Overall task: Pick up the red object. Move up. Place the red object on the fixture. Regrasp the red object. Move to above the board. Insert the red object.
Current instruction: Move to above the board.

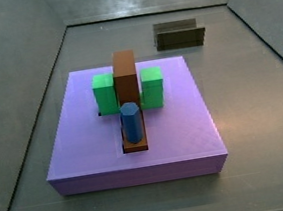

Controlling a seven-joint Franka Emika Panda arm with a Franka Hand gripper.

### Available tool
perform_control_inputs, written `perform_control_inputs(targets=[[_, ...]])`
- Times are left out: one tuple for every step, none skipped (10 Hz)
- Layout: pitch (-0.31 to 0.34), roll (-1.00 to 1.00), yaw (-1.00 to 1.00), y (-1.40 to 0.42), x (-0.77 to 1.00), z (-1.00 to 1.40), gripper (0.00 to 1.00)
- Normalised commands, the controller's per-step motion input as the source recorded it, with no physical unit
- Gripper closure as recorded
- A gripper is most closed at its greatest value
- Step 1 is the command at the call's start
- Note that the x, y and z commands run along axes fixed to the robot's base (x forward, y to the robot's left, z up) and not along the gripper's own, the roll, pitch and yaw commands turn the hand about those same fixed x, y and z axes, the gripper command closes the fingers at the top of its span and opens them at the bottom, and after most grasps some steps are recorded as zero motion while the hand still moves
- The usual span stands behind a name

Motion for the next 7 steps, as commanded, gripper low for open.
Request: perform_control_inputs(targets=[[0.198,-1.0,-0.09,-0.13,-0.13,0.02,1.0],[0.185,-1.0,-0.07,-0.06,-0.08,0.02,1.0],[0.158,-1.0,-0.05,-0.01,-0.07,-0.01,1.0],[0.101,-0.79,-0.03,0.02,-0.06,0.01,1.0],[0.043,-0.56,-0.02,0.02,-0.06,-0.01,1.0],[0.01,-0.33,-0.01,0.01,-0.05,0.0,1.0],[-0.004,-0.21,-0.01,0.01,-0.03,0.0,1.0]])
